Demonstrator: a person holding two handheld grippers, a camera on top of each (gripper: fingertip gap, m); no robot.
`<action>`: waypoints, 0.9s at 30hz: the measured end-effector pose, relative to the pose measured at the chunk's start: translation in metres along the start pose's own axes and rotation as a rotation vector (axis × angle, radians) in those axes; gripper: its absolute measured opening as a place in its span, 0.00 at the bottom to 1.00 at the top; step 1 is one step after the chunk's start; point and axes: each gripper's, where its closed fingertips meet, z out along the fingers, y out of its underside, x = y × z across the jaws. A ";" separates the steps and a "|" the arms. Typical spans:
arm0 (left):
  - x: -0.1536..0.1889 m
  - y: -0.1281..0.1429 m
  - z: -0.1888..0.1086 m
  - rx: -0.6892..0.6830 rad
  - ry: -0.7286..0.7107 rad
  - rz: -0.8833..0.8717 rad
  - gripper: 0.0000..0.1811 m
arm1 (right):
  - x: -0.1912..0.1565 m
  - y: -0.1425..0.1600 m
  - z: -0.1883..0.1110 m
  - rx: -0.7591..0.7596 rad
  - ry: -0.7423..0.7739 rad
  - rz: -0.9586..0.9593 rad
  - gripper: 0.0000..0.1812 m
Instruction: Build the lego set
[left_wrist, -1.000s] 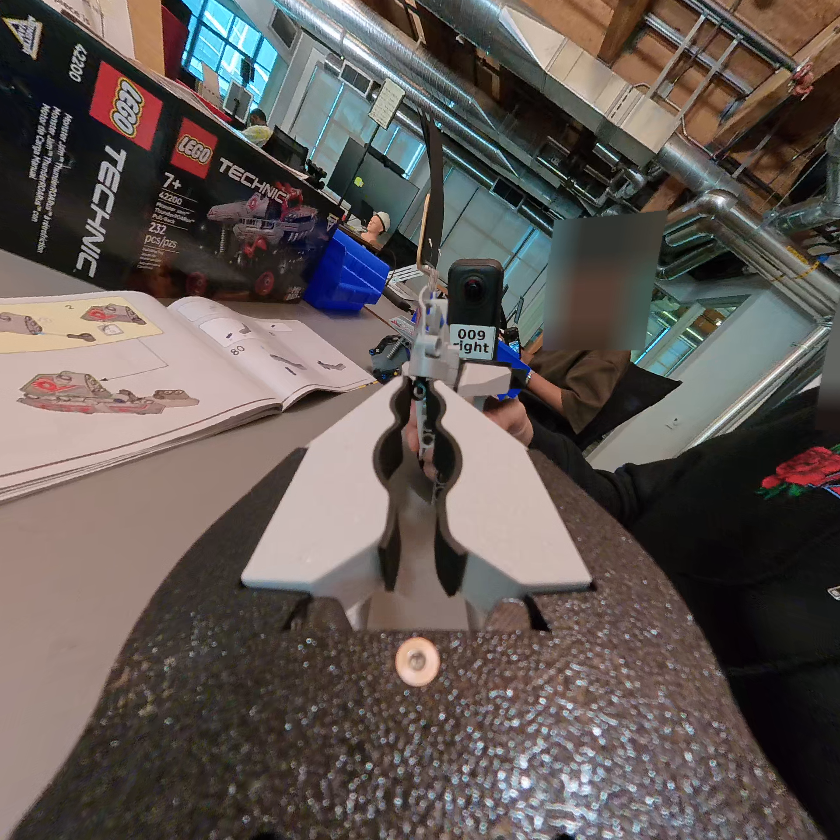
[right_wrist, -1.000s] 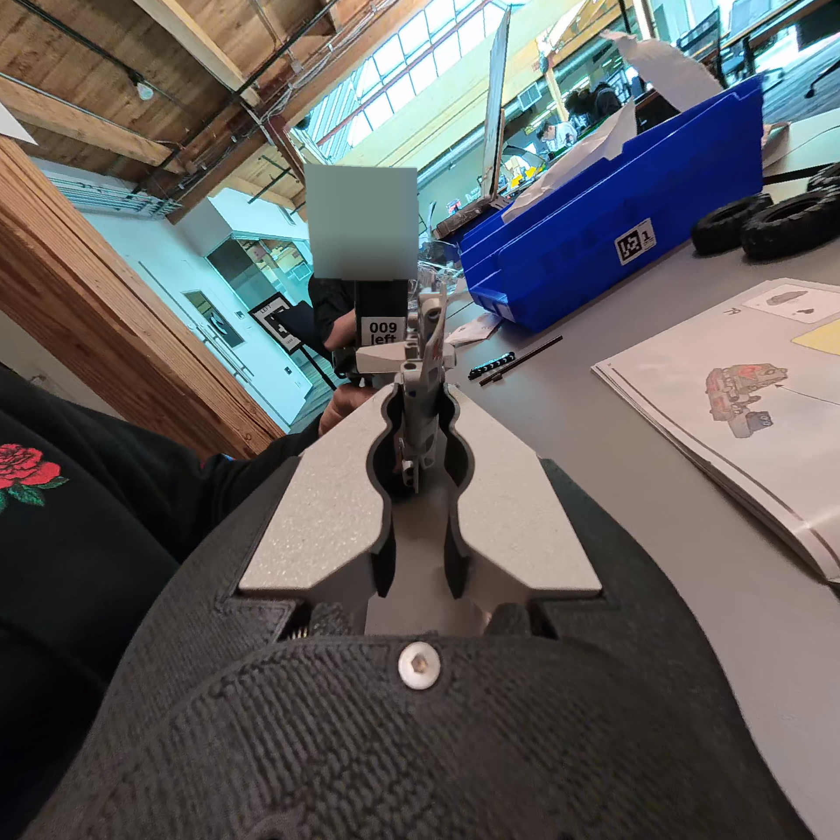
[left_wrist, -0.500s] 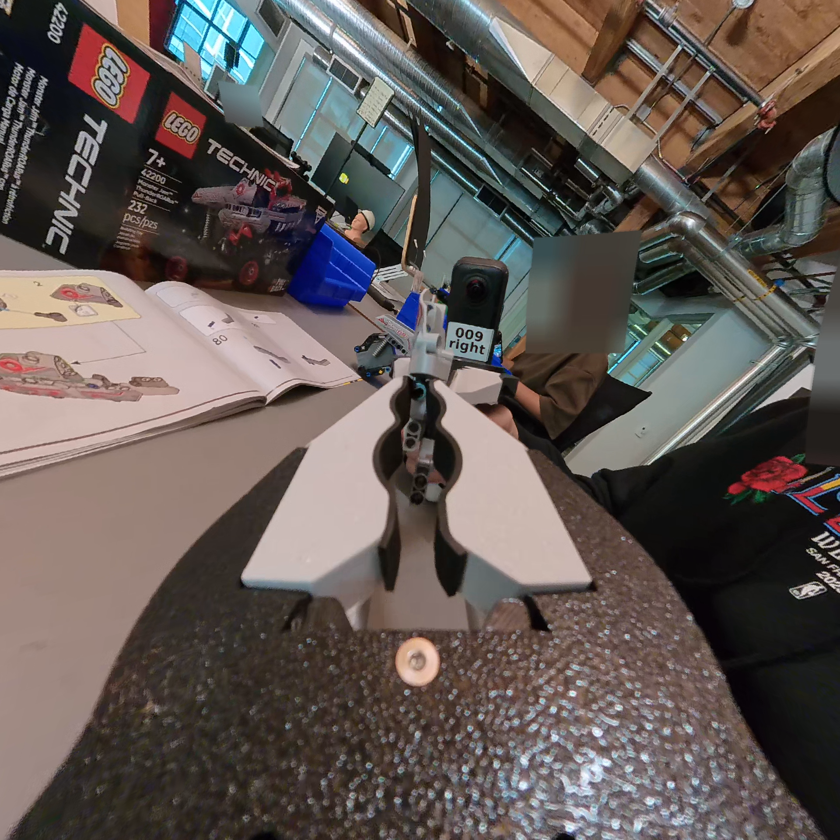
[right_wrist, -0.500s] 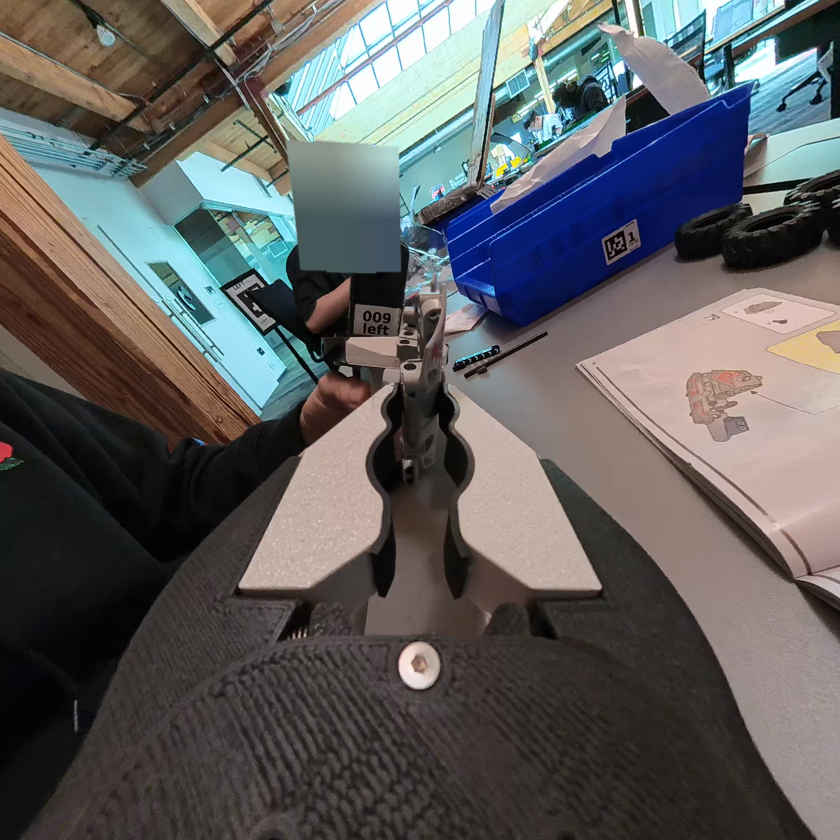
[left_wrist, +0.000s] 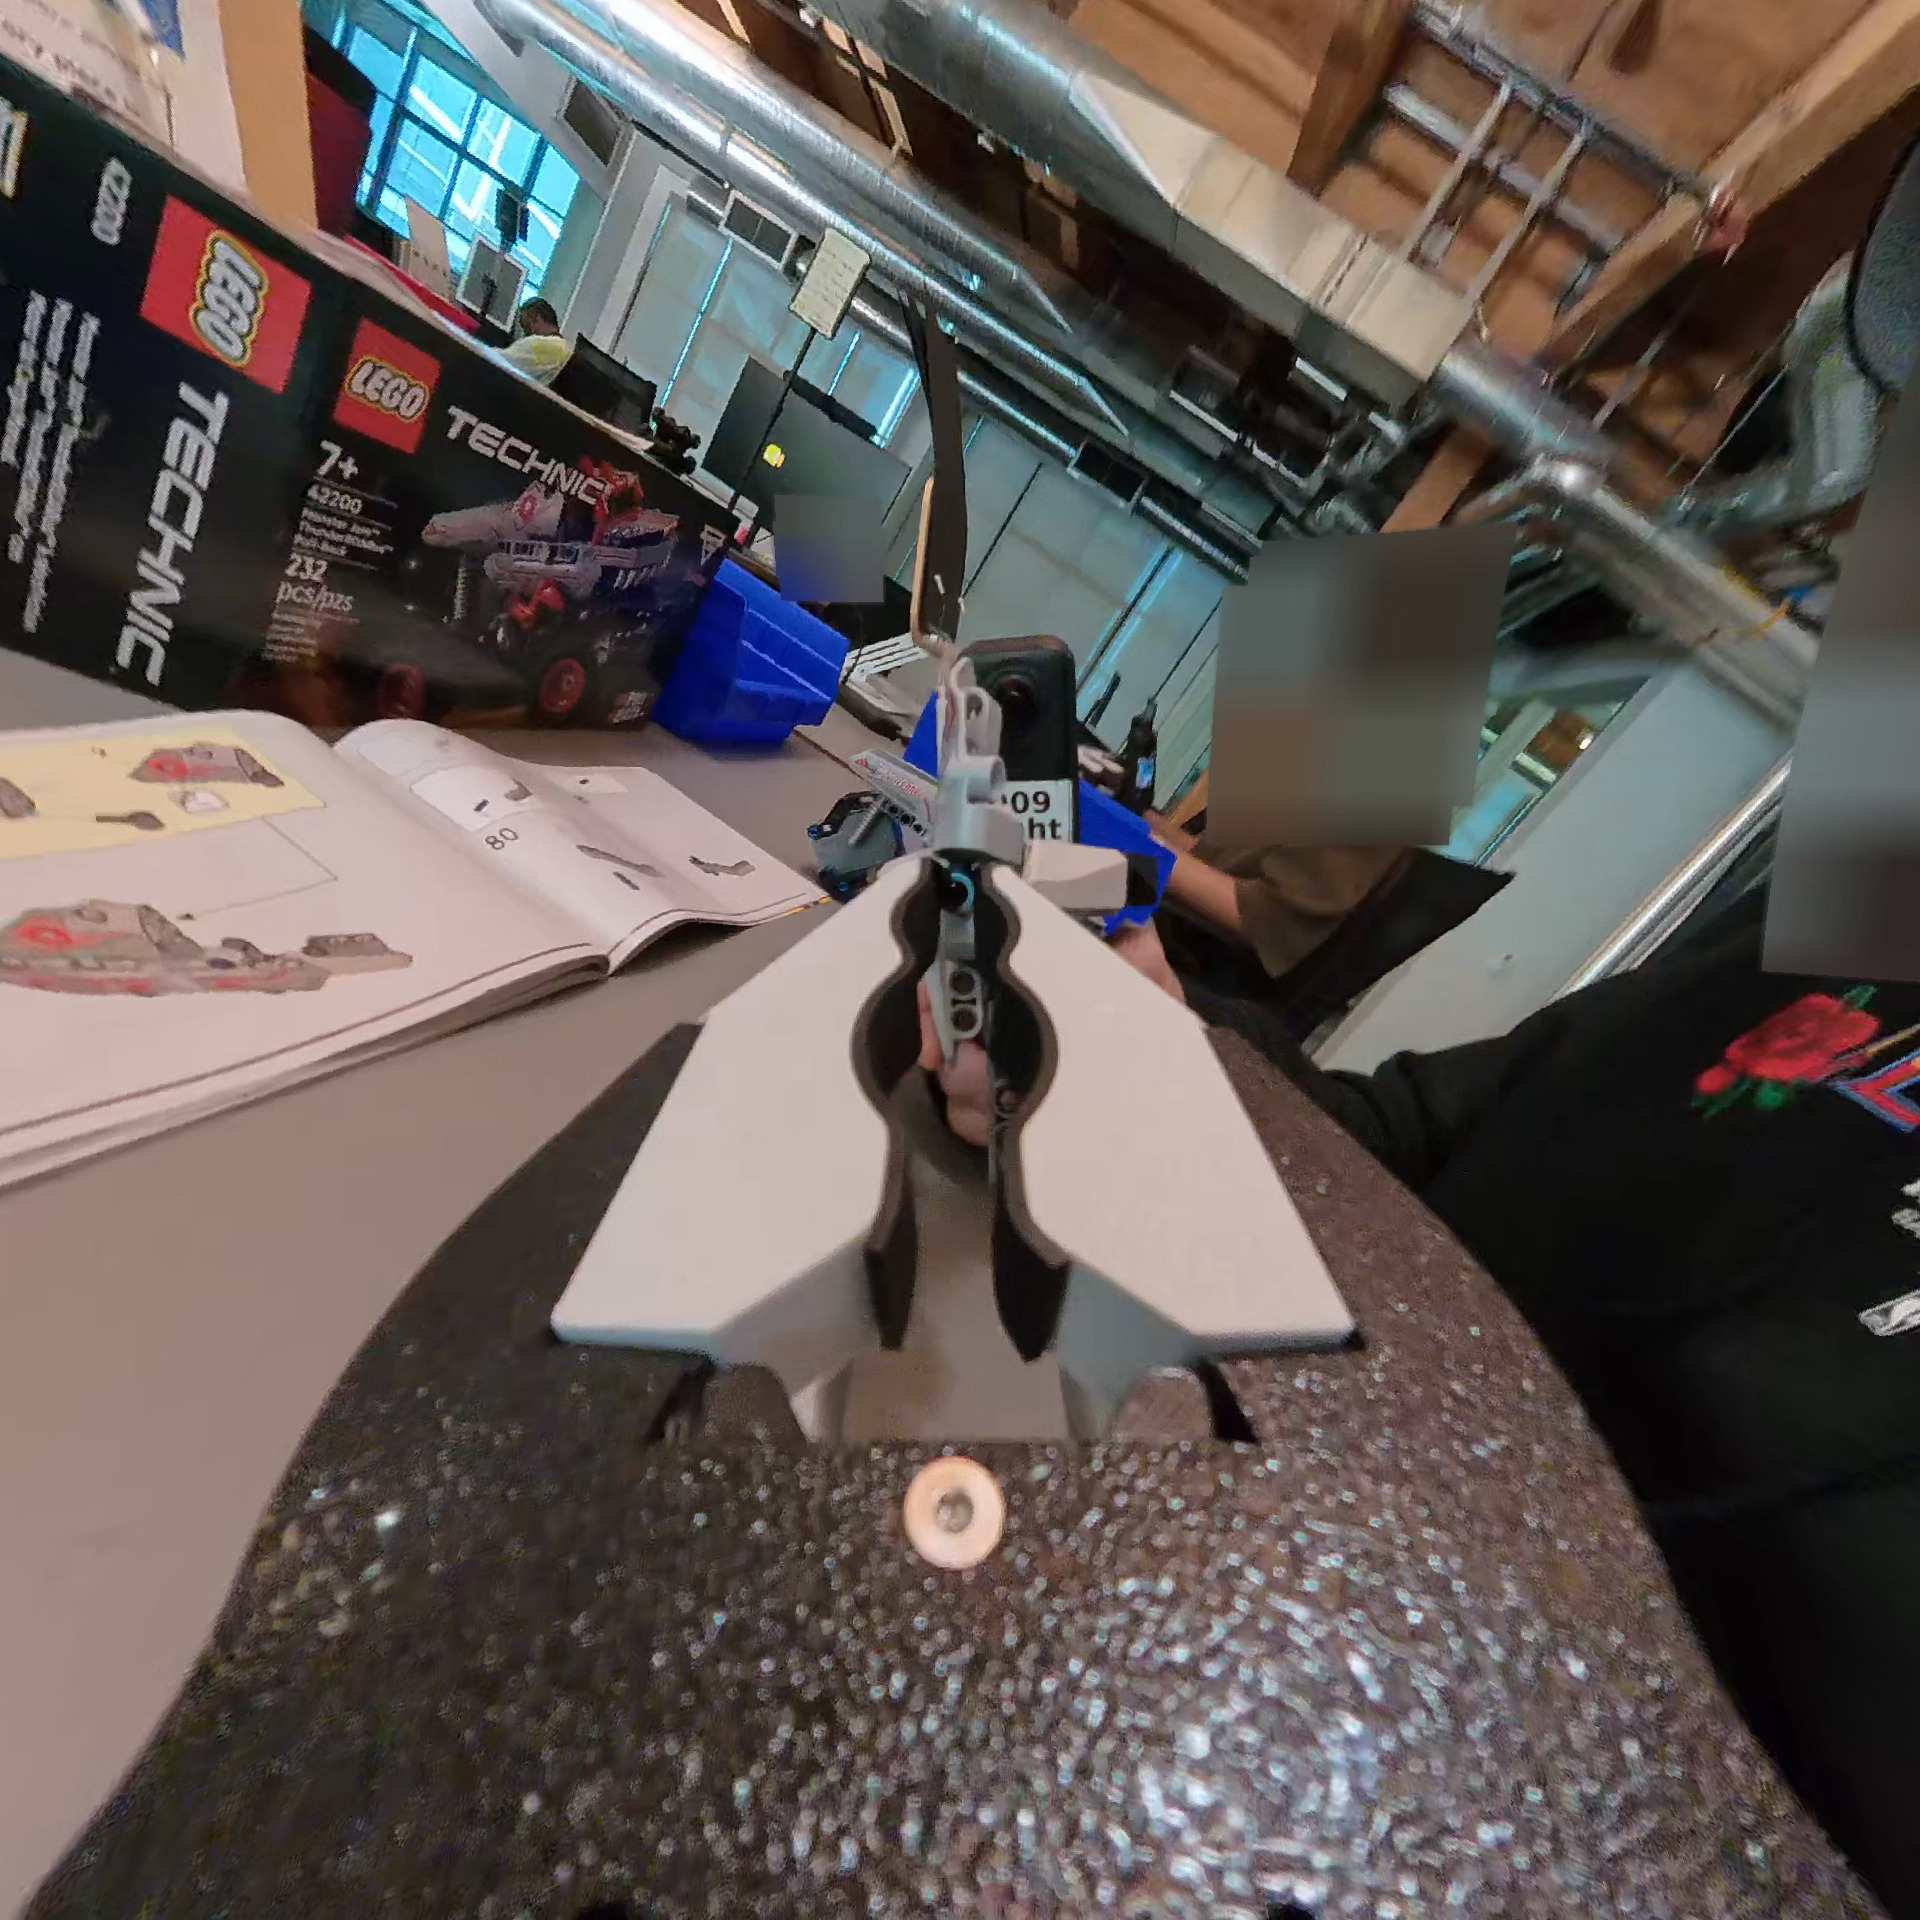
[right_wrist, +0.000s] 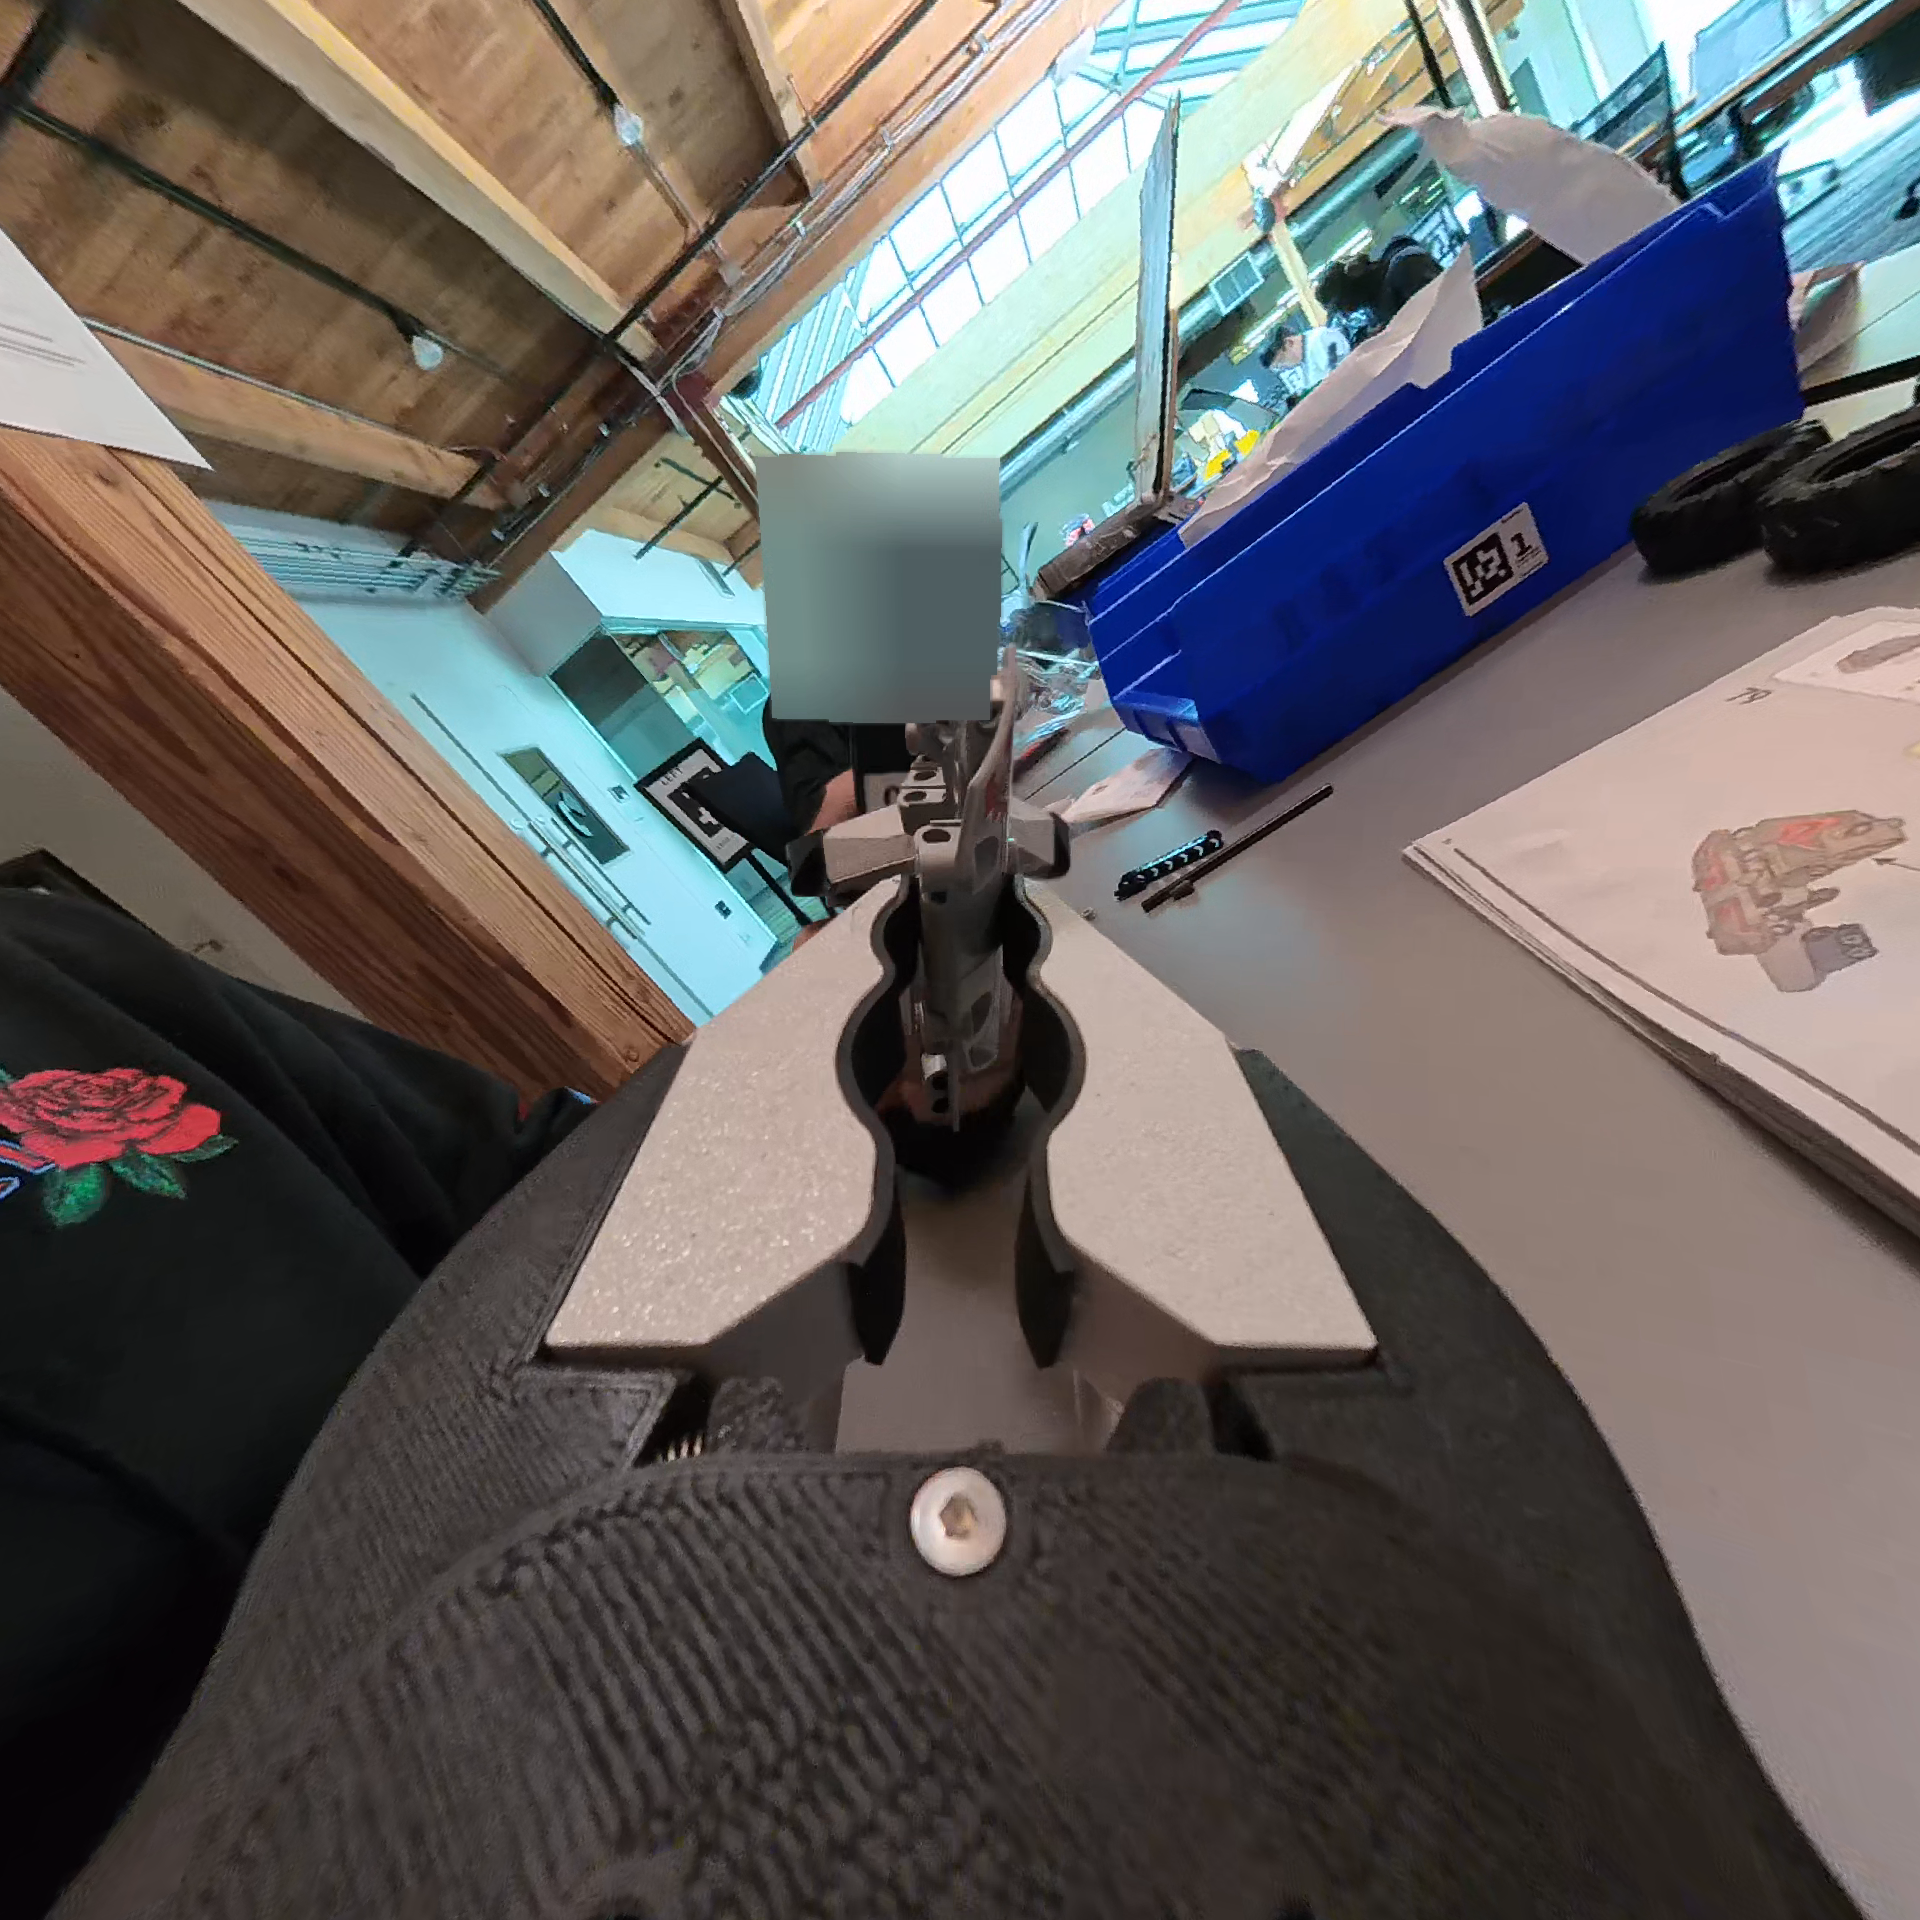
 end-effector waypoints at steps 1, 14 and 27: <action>0.000 0.000 0.000 -0.001 -0.001 0.001 0.02 | -0.001 0.000 0.000 -0.002 -0.007 -0.001 0.08; -0.001 0.007 0.003 -0.047 0.002 -0.023 0.02 | -0.001 0.006 -0.002 -0.113 0.056 -0.150 0.08; -0.009 0.010 -0.004 -0.141 -0.067 0.117 0.10 | 0.004 0.012 -0.004 -0.155 0.046 -0.048 0.08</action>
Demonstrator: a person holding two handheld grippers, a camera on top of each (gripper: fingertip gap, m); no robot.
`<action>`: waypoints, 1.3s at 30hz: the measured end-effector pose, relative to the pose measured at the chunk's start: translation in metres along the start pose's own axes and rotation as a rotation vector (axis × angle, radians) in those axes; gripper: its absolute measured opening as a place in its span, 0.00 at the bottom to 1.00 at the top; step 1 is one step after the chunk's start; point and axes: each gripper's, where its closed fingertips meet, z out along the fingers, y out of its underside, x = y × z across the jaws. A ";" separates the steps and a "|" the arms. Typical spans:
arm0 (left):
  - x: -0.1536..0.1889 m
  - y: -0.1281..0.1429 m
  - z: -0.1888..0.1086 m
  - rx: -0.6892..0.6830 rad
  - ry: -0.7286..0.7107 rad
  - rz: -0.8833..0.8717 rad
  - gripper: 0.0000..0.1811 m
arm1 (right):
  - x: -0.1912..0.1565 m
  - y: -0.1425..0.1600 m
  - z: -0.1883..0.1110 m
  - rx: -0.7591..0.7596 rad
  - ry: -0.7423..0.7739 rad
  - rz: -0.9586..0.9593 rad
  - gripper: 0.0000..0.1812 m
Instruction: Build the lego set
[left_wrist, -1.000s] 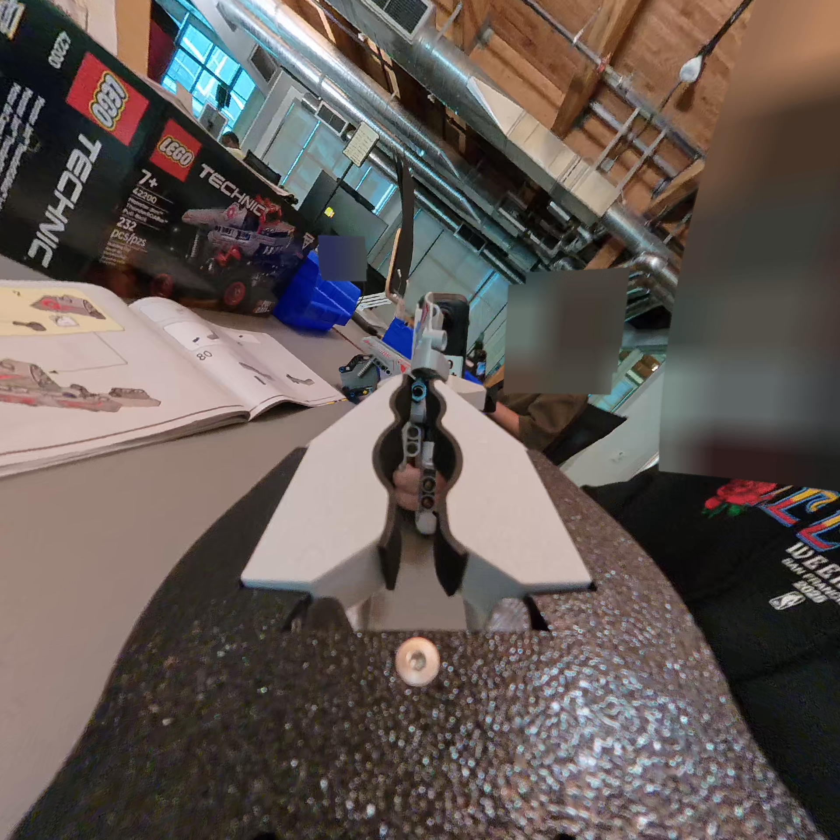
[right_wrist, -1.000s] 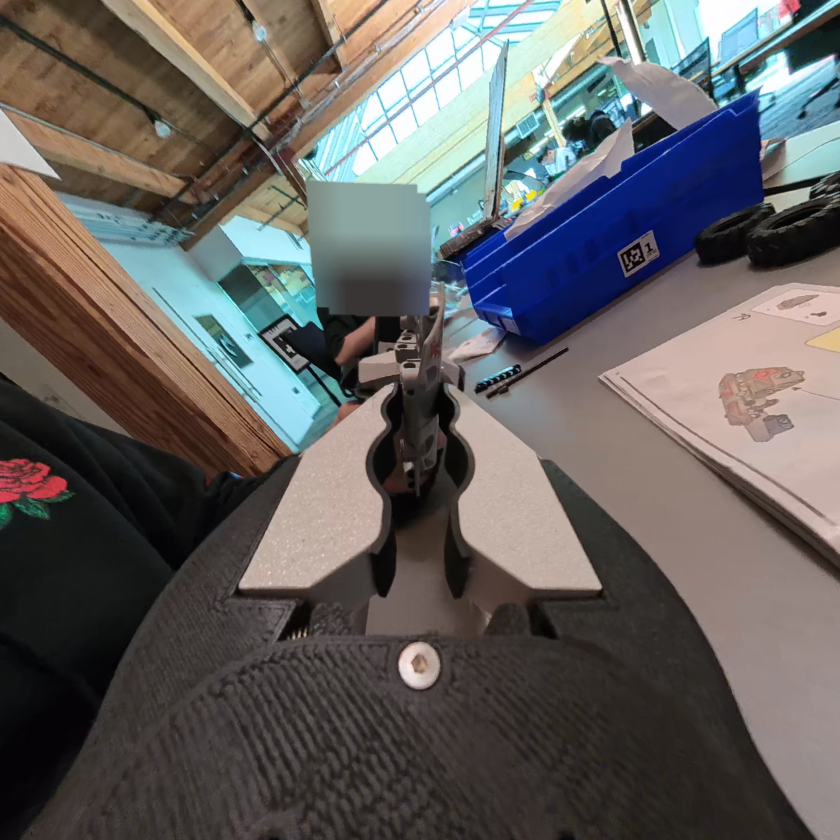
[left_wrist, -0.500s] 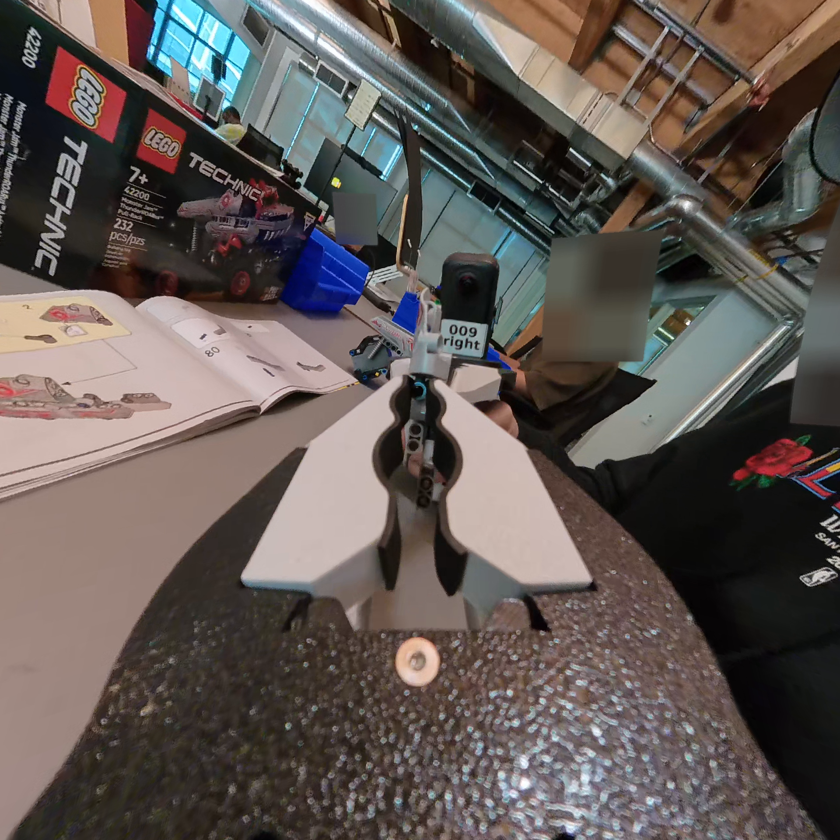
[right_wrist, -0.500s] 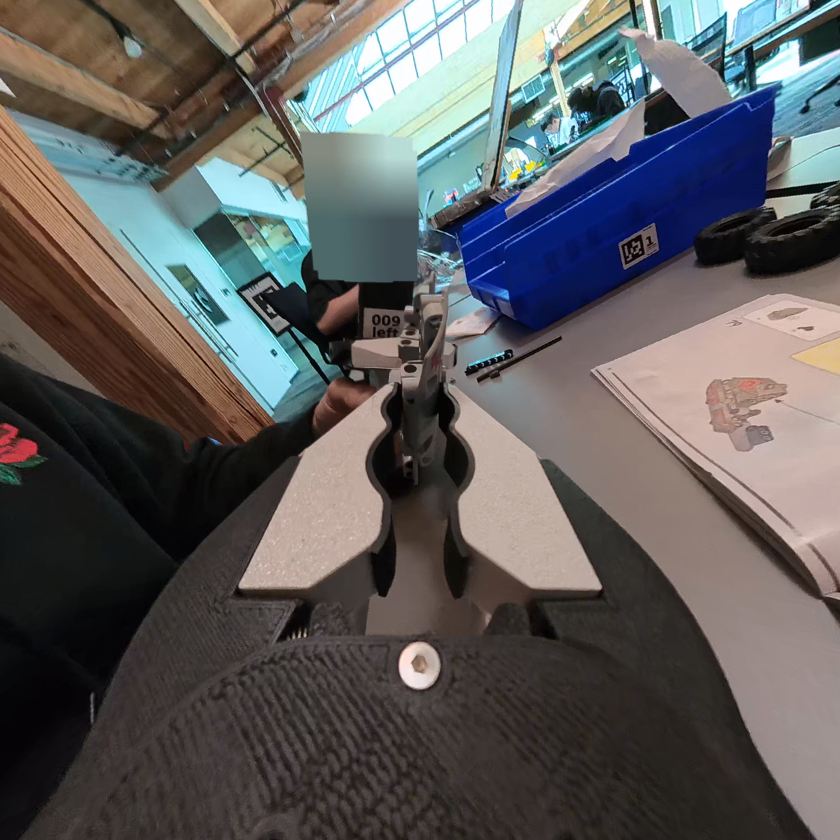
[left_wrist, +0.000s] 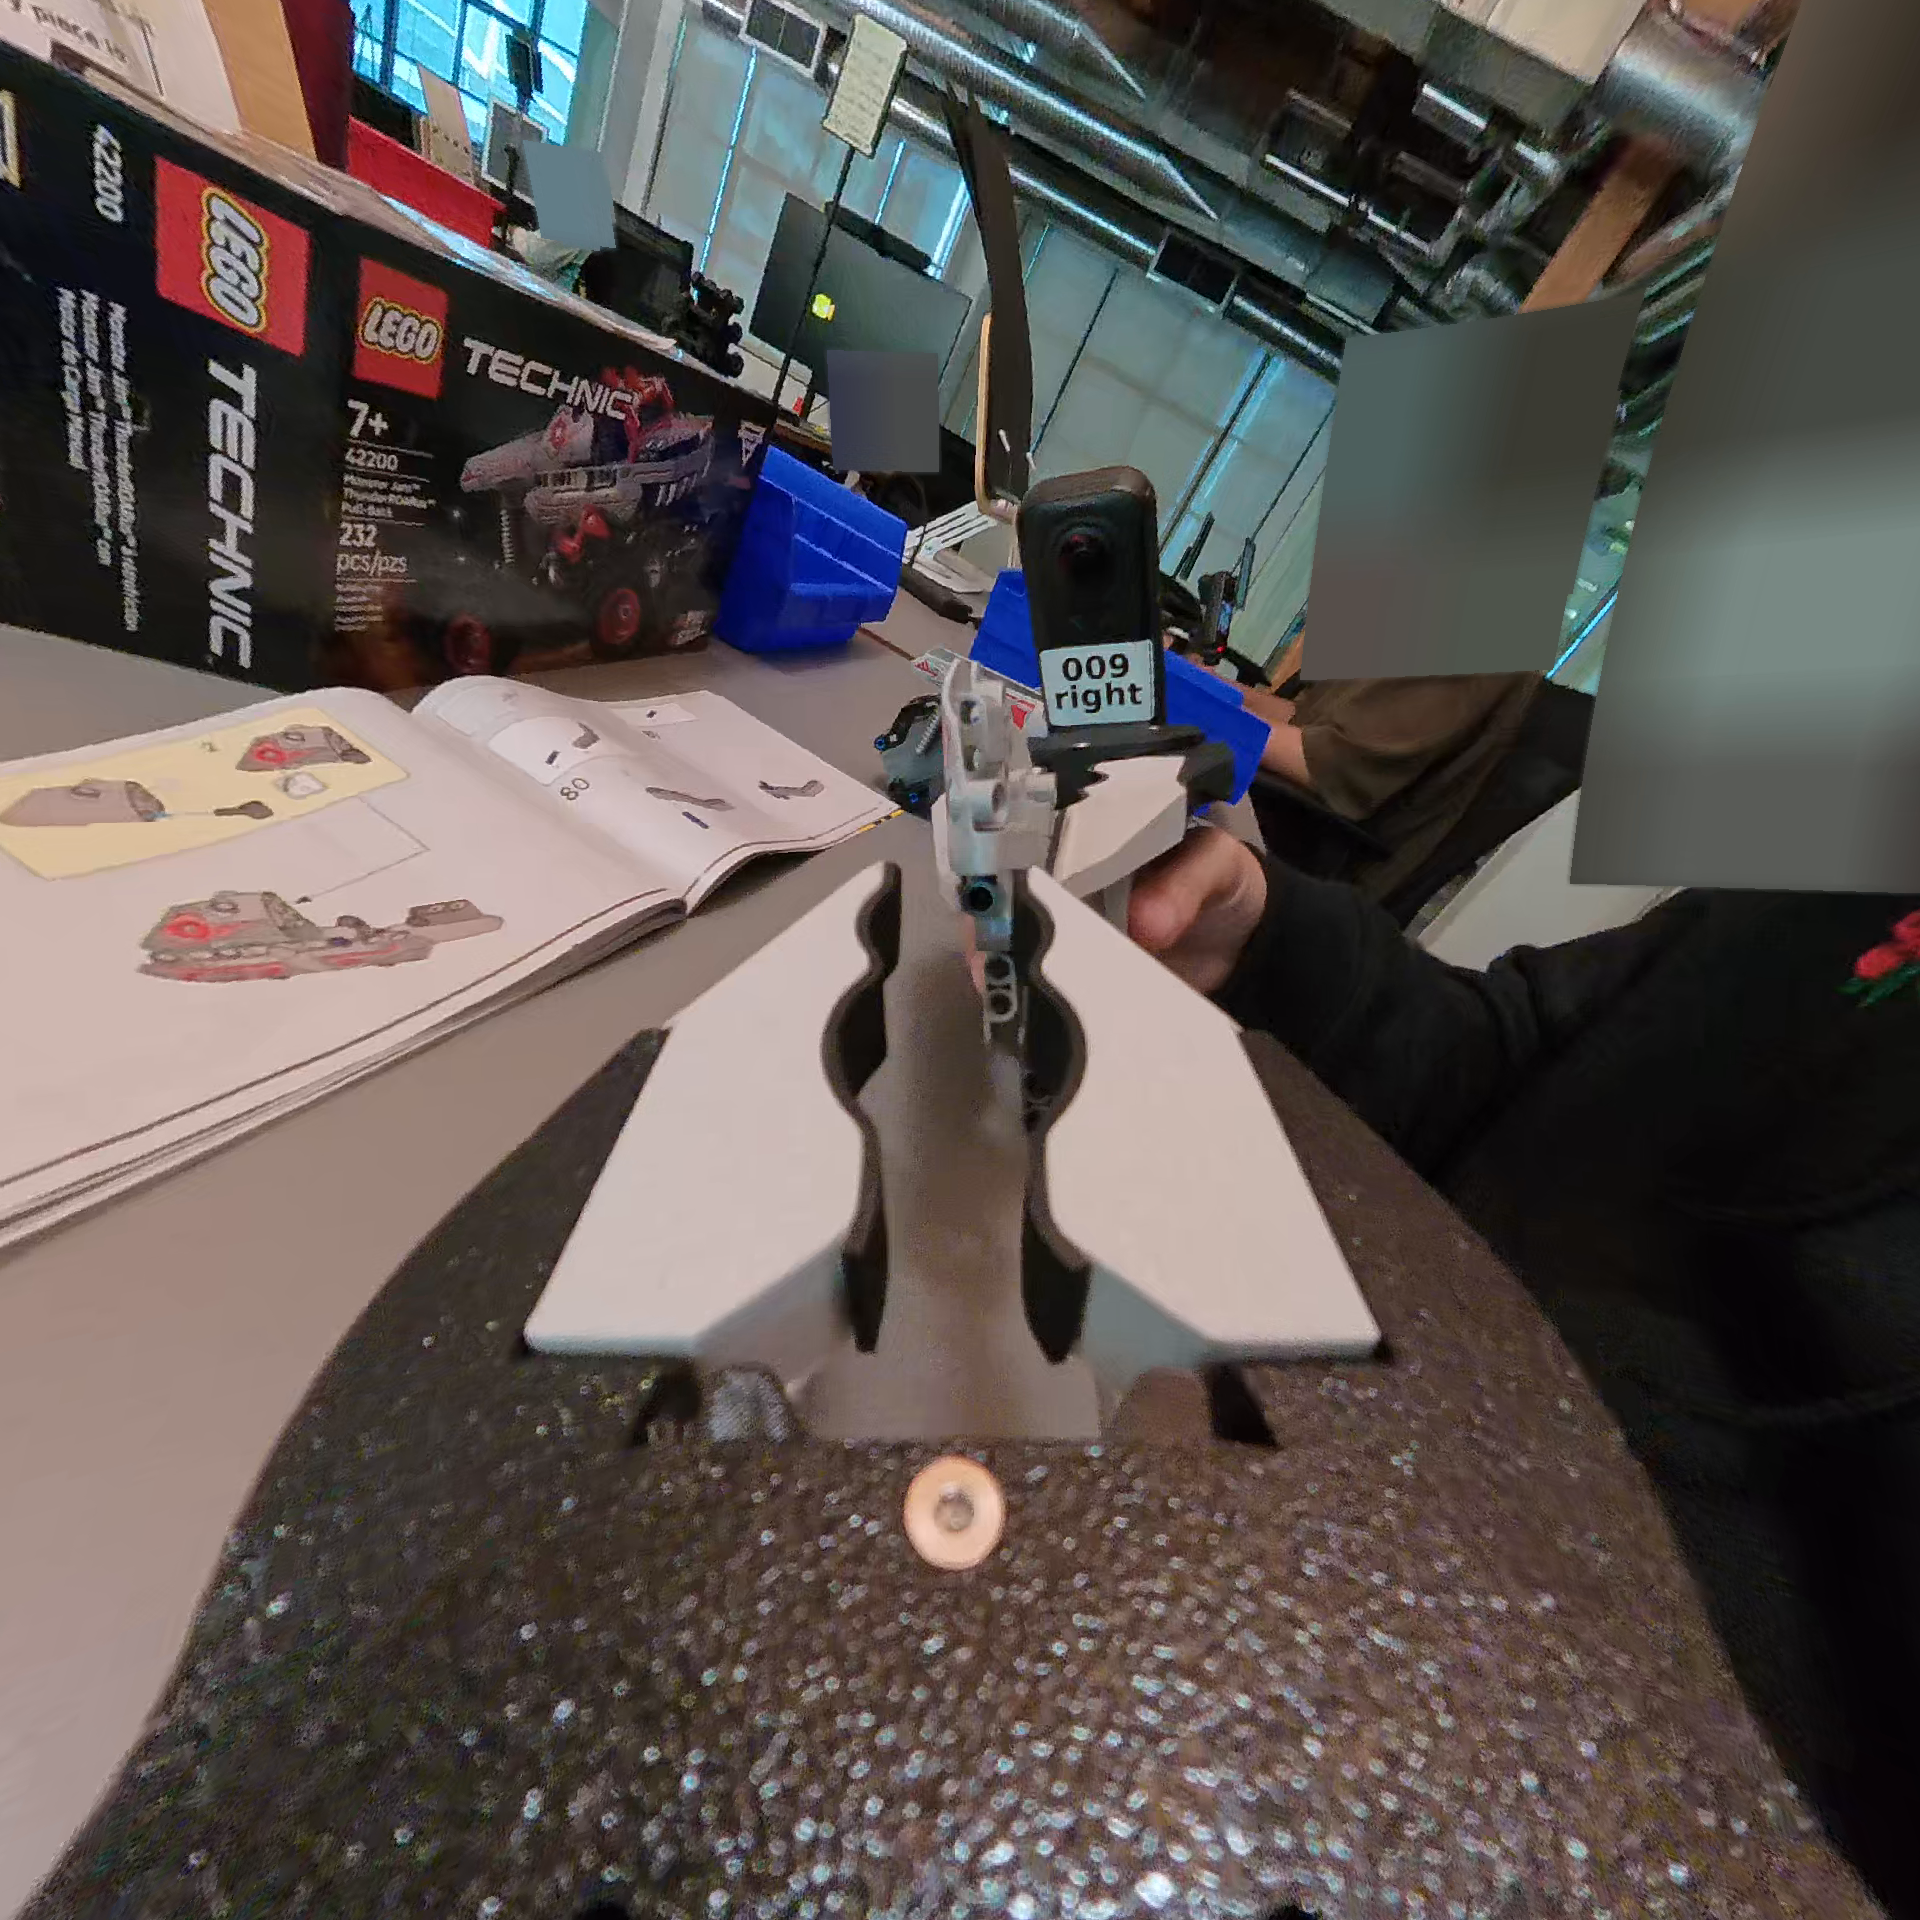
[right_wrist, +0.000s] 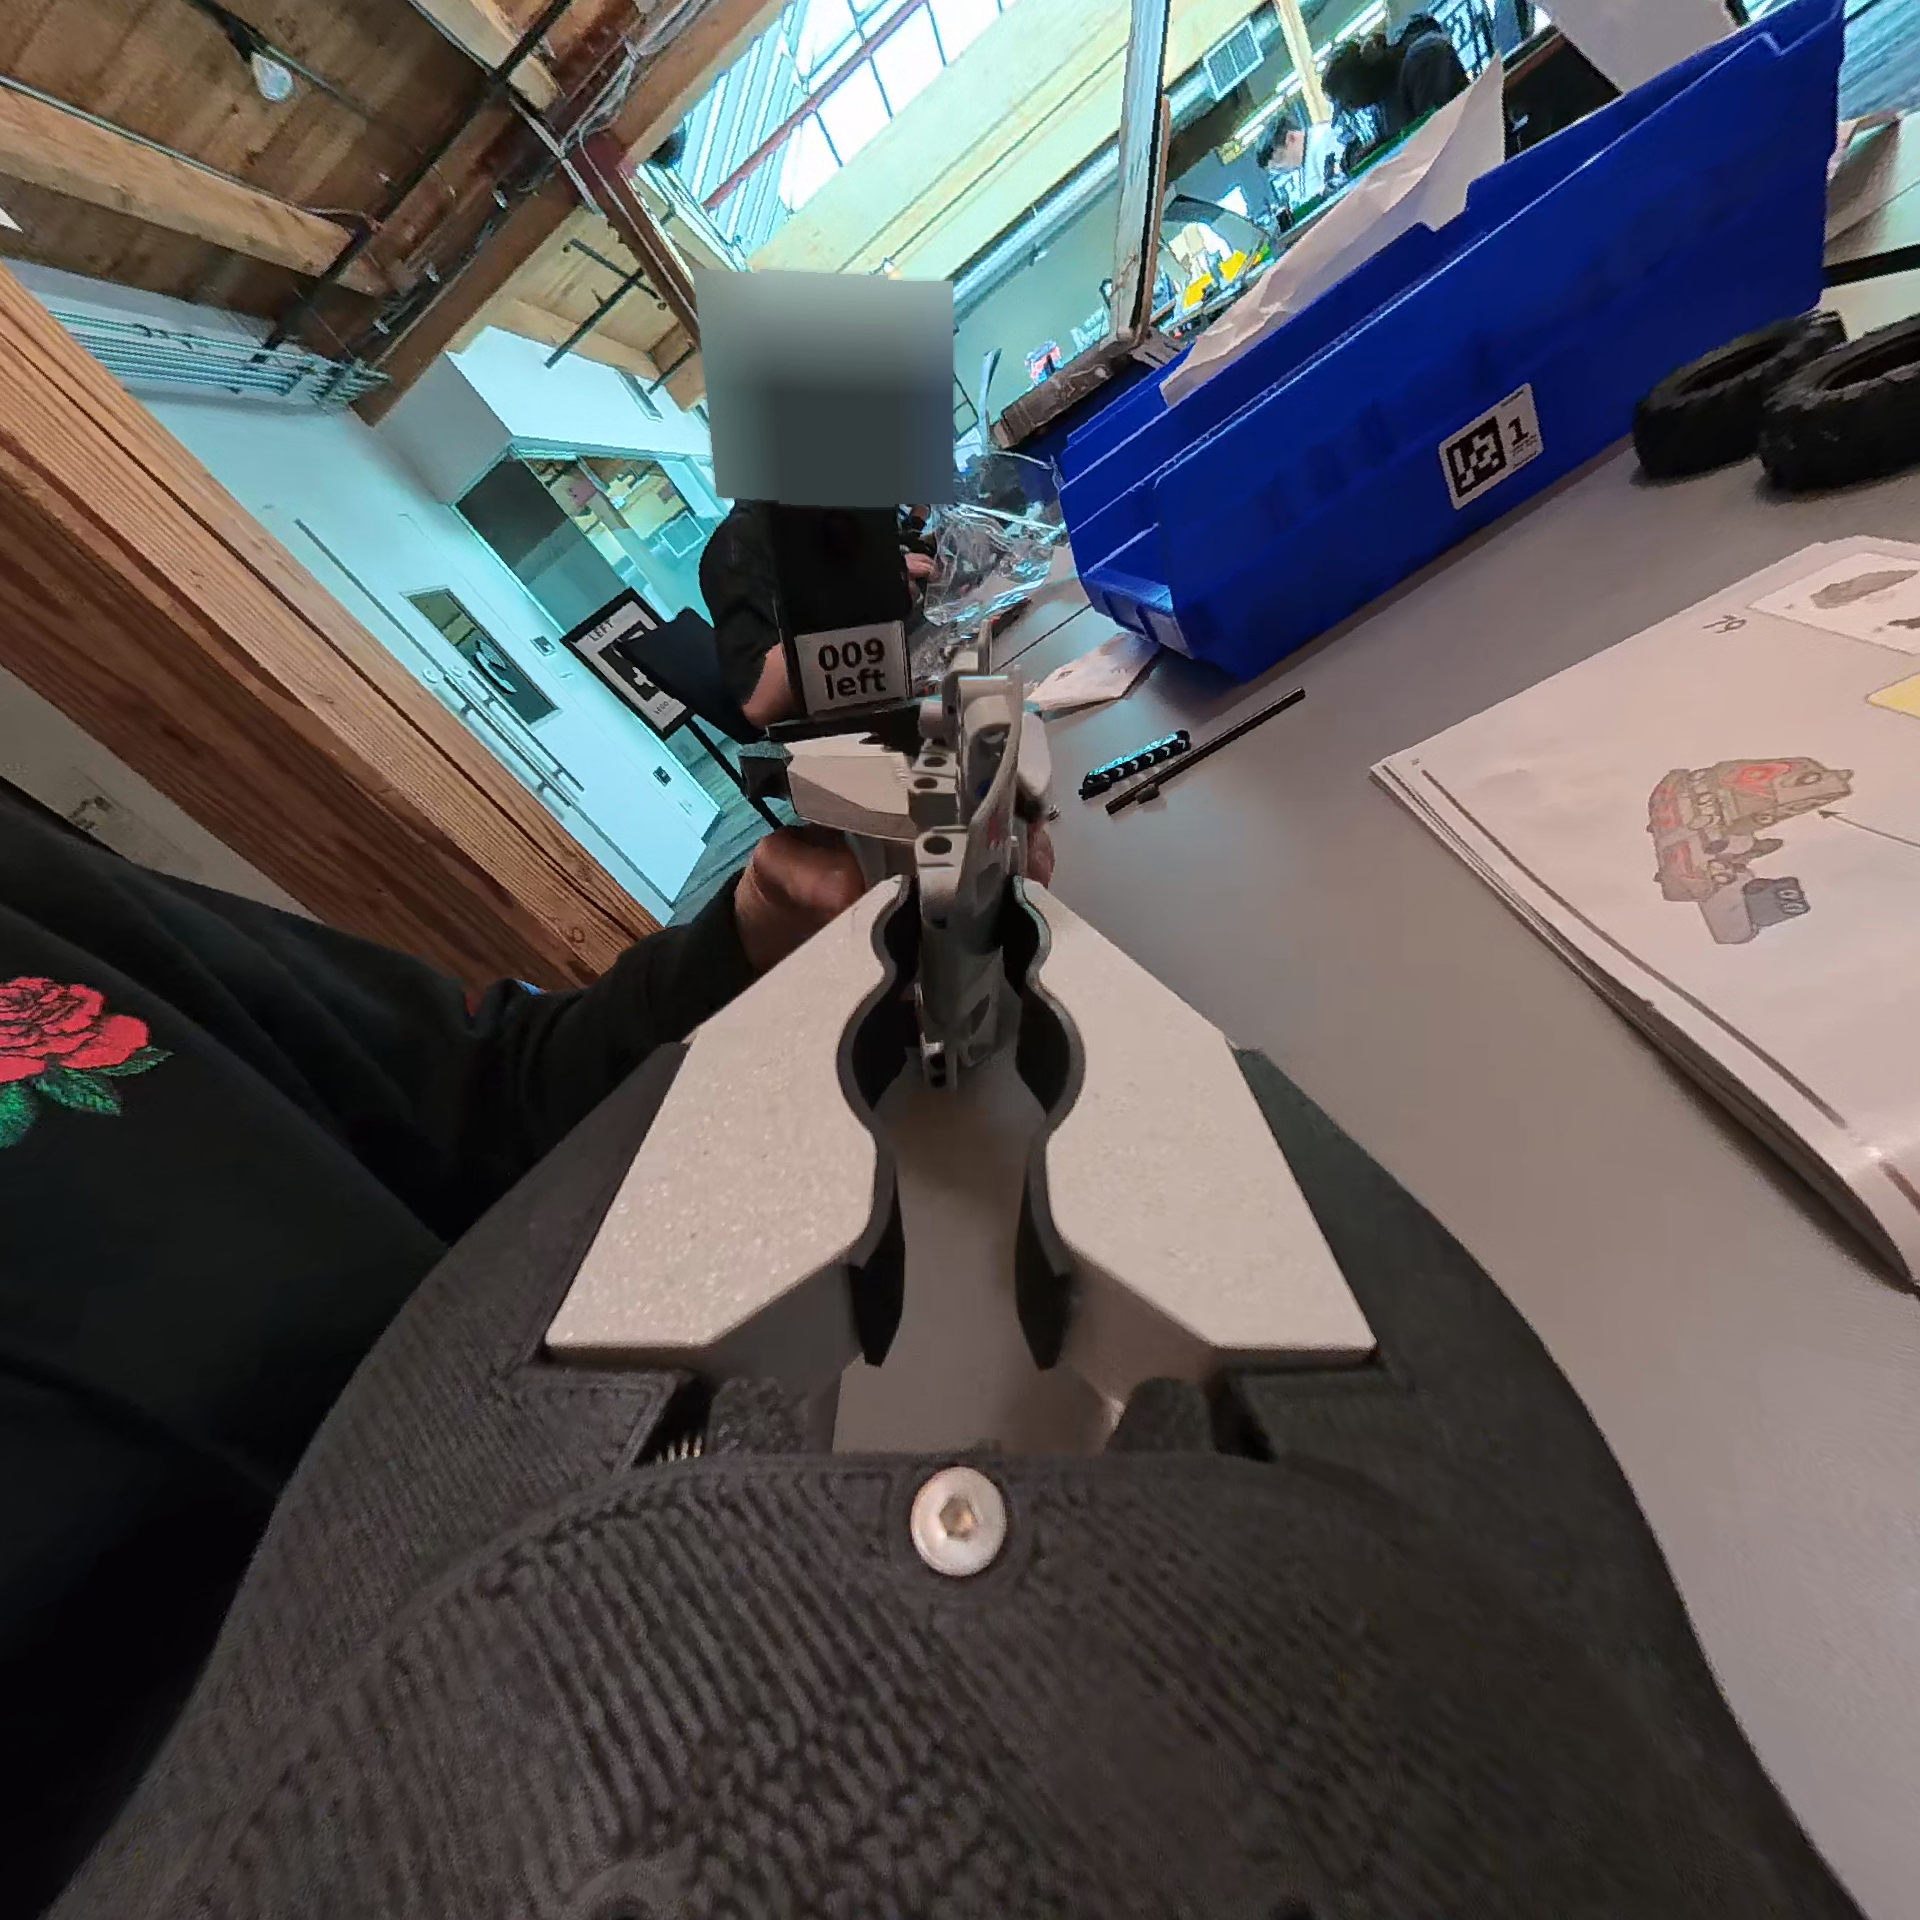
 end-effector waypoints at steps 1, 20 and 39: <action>0.000 0.000 -0.002 -0.006 -0.004 0.021 0.11 | 0.000 0.001 0.000 -0.005 -0.001 0.000 0.08; 0.012 -0.001 -0.003 -0.096 0.158 0.061 0.03 | -0.004 0.024 0.009 -0.155 -0.010 -0.061 0.08; 0.019 0.007 -0.004 -0.122 0.214 0.069 0.02 | -0.015 -0.008 0.003 0.032 -0.026 -0.204 0.11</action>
